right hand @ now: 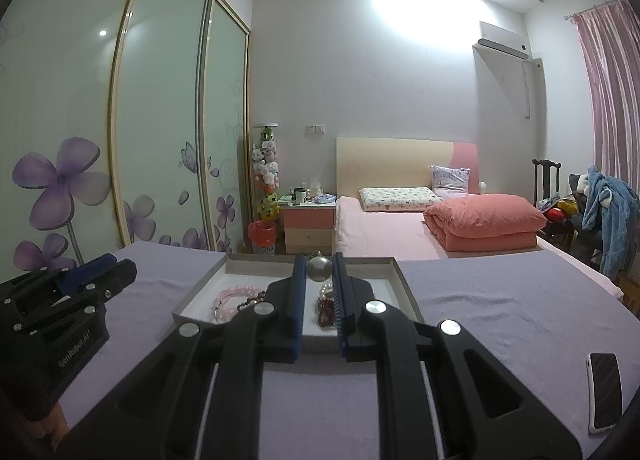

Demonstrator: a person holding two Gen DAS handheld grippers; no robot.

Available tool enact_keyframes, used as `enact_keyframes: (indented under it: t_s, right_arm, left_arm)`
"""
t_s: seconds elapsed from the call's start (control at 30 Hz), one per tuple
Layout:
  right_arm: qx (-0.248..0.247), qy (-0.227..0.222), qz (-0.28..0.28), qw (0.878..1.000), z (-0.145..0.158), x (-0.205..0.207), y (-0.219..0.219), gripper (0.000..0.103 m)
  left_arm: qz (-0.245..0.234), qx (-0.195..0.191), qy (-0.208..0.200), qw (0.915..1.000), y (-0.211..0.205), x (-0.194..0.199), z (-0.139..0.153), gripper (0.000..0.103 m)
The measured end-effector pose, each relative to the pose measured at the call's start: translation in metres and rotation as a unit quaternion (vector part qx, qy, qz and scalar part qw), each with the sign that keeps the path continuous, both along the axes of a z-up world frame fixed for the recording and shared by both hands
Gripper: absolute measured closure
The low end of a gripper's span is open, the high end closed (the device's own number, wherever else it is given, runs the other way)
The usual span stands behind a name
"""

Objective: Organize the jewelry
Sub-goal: 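Carry the silver ring and pearl earring into the tray and open both tools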

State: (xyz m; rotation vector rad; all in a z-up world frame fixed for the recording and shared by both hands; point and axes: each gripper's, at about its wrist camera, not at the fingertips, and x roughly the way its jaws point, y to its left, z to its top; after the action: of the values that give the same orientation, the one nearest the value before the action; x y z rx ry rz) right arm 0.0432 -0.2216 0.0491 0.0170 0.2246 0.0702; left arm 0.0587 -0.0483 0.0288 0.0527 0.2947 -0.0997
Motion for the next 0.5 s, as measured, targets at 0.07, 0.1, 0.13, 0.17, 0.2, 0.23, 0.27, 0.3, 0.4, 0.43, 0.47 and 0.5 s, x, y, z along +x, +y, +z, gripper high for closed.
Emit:
enact_keyframes:
  t_s: [0.07,0.1,0.13,0.17,0.2,0.23,0.27,0.3,0.4,0.43,0.47,0.5]
  right_arm:
    - [0.003,-0.003,-0.002,1.000,0.003,0.009,-0.003,0.089]
    - [0.004,-0.003,-0.003,1.000,0.004,0.014,-0.005,0.089]
    - [0.006,-0.001,-0.003,1.000,0.005,0.021,-0.007,0.089]
    - [0.009,0.002,-0.003,1.000,0.006,0.026,-0.009,0.089]
    - [0.011,0.006,-0.002,1.000,0.006,0.033,-0.010,0.089]
    - [0.015,0.013,0.000,1.000,0.004,0.042,-0.012,0.089]
    - [0.019,0.020,0.002,1.000,0.004,0.050,-0.013,0.089]
    - [0.022,0.027,0.004,0.999,0.002,0.058,-0.014,0.089]
    - [0.033,0.054,0.011,0.998,-0.006,0.086,-0.015,0.089]
    - [0.040,0.066,0.014,0.997,-0.010,0.097,-0.017,0.089]
    - [0.048,0.077,0.016,0.996,-0.013,0.107,-0.018,0.089]
    - [0.053,0.084,0.017,0.995,-0.015,0.114,-0.019,0.089]
  left_arm:
    - [-0.001,0.000,-0.001,1.0000,0.000,0.008,0.003,0.080]
    - [-0.002,-0.001,0.000,1.0000,0.001,0.014,0.004,0.080]
    - [-0.003,-0.003,0.002,1.0000,0.001,0.020,0.004,0.080]
    - [-0.004,-0.004,0.004,1.0000,0.001,0.024,0.004,0.080]
    - [-0.006,-0.007,0.010,0.9999,0.002,0.033,0.003,0.080]
    - [-0.009,-0.009,0.015,0.9998,0.003,0.039,0.002,0.080]
    - [-0.011,-0.011,0.019,0.9997,0.003,0.045,0.000,0.080]
    - [-0.014,-0.015,0.028,0.9994,0.004,0.054,-0.002,0.080]
    - [-0.020,-0.027,0.053,0.9980,0.005,0.078,-0.008,0.080]
    - [-0.021,-0.030,0.061,0.9974,0.005,0.085,-0.010,0.080]
    - [-0.024,-0.034,0.071,0.9966,0.005,0.095,-0.013,0.080]
    - [-0.026,-0.034,0.076,0.9962,0.004,0.100,-0.015,0.080]
